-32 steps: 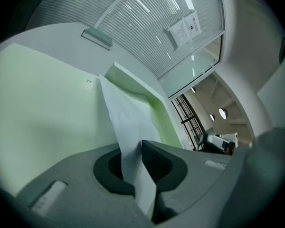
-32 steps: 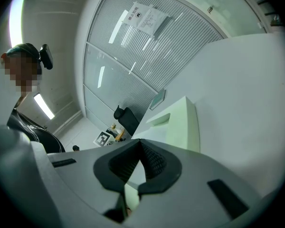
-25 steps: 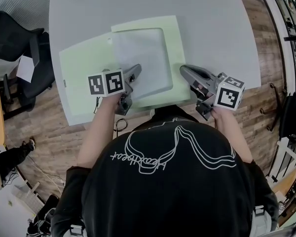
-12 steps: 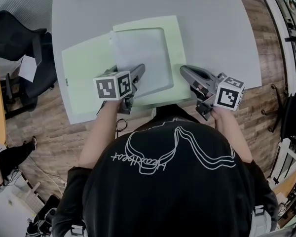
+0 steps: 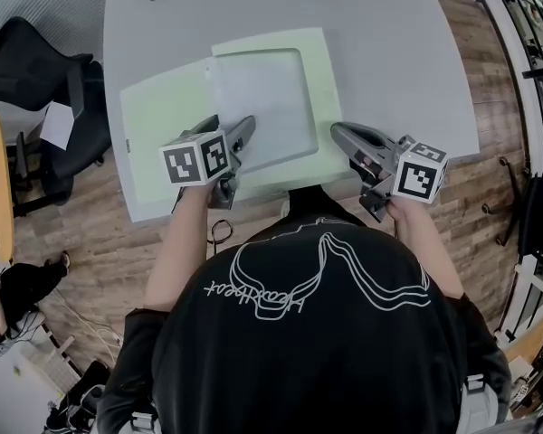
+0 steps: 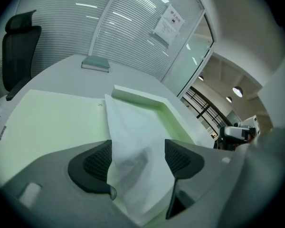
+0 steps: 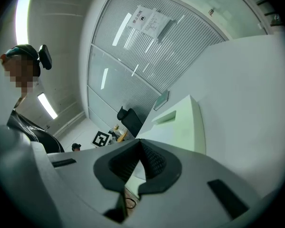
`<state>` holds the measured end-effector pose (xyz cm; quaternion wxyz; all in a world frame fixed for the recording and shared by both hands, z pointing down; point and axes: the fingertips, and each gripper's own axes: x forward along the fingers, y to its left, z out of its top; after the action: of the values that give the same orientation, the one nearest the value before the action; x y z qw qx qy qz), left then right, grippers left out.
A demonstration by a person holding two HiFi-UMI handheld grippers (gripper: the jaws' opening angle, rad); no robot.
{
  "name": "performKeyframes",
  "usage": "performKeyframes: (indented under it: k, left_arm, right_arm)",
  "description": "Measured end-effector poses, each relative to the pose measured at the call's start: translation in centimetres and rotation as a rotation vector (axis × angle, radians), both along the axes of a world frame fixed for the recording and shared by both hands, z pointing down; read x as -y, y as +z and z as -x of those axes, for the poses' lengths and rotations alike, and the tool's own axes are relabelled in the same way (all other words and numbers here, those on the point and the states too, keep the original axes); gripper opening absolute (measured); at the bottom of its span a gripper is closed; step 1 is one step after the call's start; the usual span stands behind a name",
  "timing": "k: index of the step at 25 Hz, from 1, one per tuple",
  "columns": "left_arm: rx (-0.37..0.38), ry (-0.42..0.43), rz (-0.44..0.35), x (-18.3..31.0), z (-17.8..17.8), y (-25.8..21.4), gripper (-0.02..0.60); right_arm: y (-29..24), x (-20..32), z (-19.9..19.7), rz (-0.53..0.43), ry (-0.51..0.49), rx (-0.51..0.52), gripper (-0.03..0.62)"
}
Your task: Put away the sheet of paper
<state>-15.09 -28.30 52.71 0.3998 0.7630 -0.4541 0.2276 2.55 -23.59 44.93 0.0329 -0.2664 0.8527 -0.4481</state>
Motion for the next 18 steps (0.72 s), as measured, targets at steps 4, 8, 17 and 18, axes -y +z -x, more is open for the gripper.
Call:
performKeyframes:
  k: [4, 8, 17, 18]
  left_arm:
    - [0.005, -0.008, -0.018, 0.9, 1.6, -1.0, 0.336]
    - [-0.018, -0.002, -0.079, -1.3, 1.1, -3.5, 0.336]
    - [-0.260, 0.166, -0.304, -7.9, -3.0, -14.2, 0.326]
    - [-0.285, 0.192, -0.334, -8.7, -3.4, -15.4, 0.321]
  right_arm:
    - [-0.4, 0.9, 1.0, -0.010, -0.006, -0.001, 0.008]
    - [-2.3, -1.0, 0.9, -0.101, -0.029, -0.011, 0.009]
    - [-9.1, -5.4, 2.2, -0.345, -0.097, -0.048, 0.008]
    - [-9.9, -5.9, 2.6, -0.371, -0.107, -0.055, 0.008]
